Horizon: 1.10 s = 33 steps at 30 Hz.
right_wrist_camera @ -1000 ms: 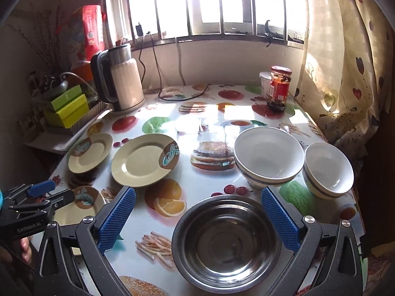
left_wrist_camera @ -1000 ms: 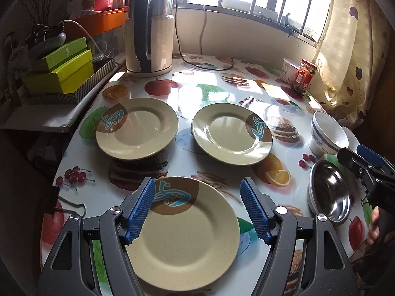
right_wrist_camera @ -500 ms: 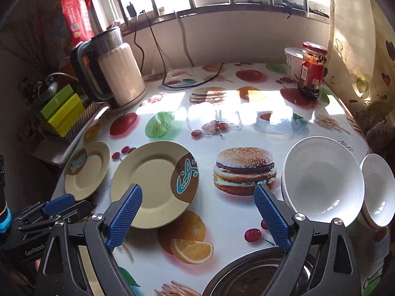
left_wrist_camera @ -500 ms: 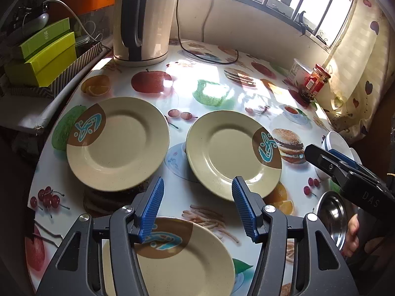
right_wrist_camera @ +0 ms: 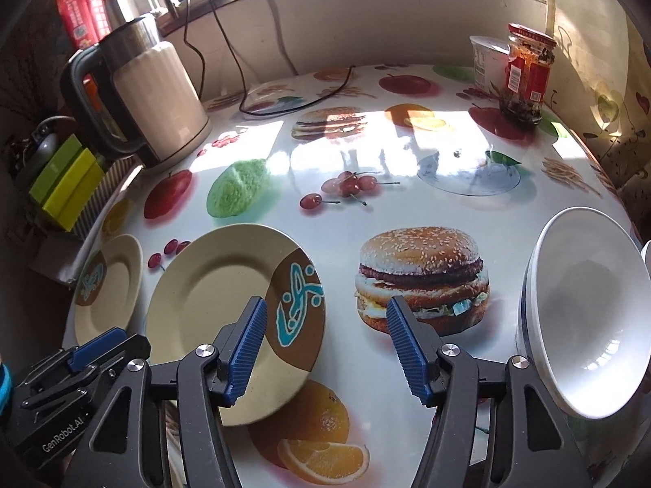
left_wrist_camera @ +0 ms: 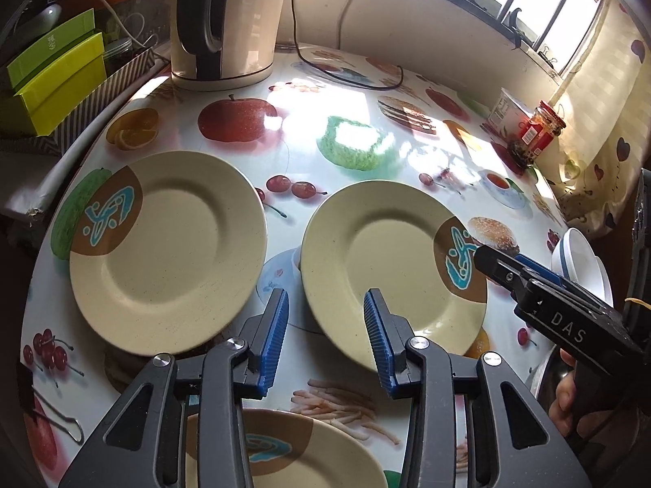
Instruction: Organize plates and bowls
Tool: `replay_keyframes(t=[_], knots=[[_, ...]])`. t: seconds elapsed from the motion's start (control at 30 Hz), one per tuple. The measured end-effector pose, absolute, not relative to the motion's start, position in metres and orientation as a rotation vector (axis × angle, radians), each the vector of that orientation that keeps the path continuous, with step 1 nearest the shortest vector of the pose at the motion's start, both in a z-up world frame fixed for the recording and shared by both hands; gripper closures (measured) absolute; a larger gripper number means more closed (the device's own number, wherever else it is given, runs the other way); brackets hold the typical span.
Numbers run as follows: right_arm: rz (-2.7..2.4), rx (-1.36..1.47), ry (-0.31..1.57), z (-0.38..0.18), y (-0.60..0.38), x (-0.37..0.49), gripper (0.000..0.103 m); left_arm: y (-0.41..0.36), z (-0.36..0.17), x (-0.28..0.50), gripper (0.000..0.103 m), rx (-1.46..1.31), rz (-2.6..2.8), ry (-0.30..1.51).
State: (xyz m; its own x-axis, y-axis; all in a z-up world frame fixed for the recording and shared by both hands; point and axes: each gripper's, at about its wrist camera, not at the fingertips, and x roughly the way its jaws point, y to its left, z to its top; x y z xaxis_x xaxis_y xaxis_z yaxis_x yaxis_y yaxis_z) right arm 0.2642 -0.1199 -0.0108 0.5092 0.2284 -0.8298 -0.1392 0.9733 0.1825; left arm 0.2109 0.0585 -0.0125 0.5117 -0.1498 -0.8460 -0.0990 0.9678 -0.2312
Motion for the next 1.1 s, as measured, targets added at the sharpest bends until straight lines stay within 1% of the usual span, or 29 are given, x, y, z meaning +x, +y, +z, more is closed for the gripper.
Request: replay_keyframes(t=[0.13, 0.3, 0.43, 0.47, 0.5, 0.53, 0.67, 0.73, 0.87, 0.97, 1.1], knots=[[0.198, 0.102, 1.035, -0.018, -0.122, 0.271, 0.045, 0.059, -0.018, 0.214, 0.063, -0.267, -0.032, 1.050], [0.182, 0.110, 1.054, -0.024, -0.123, 0.275, 0.053, 0.060, -0.024, 0.218, 0.063, -0.276, -0.028, 1.064], [0.187, 0.117, 1.056, -0.026, -0.122, 0.277, 0.054, 0.061, -0.026, 0.220, 0.063, -0.275, -0.028, 1.067], [0.193, 0.120, 1.060, -0.027, -0.122, 0.278, 0.054, 0.061, -0.027, 0.221, 0.066, -0.279, -0.029, 1.072], [0.198, 0.128, 1.064, -0.028, -0.122, 0.278, 0.054, 0.061, -0.028, 0.222, 0.071, -0.279, -0.027, 1.075], [0.202, 0.130, 1.065, -0.028, -0.122, 0.279, 0.054, 0.061, -0.028, 0.221, 0.071, -0.278, -0.031, 1.072], [0.219, 0.143, 1.062, -0.028, -0.120, 0.279, 0.061, 0.060, -0.028, 0.223, 0.072, -0.274, -0.030, 1.071], [0.224, 0.156, 1.065, -0.029, -0.120, 0.280, 0.061, 0.060, -0.028, 0.223, 0.073, -0.278, -0.031, 1.072], [0.242, 0.176, 1.067, -0.029, -0.119, 0.280, 0.068, 0.059, -0.027, 0.223, 0.078, -0.273, -0.033, 1.066], [0.249, 0.175, 1.066, -0.029, -0.118, 0.280, 0.071, 0.058, -0.027, 0.224, 0.078, -0.268, -0.033, 1.067], [0.268, 0.177, 1.066, -0.028, -0.116, 0.279, 0.080, 0.058, -0.026, 0.223, 0.079, -0.269, -0.031, 1.066]])
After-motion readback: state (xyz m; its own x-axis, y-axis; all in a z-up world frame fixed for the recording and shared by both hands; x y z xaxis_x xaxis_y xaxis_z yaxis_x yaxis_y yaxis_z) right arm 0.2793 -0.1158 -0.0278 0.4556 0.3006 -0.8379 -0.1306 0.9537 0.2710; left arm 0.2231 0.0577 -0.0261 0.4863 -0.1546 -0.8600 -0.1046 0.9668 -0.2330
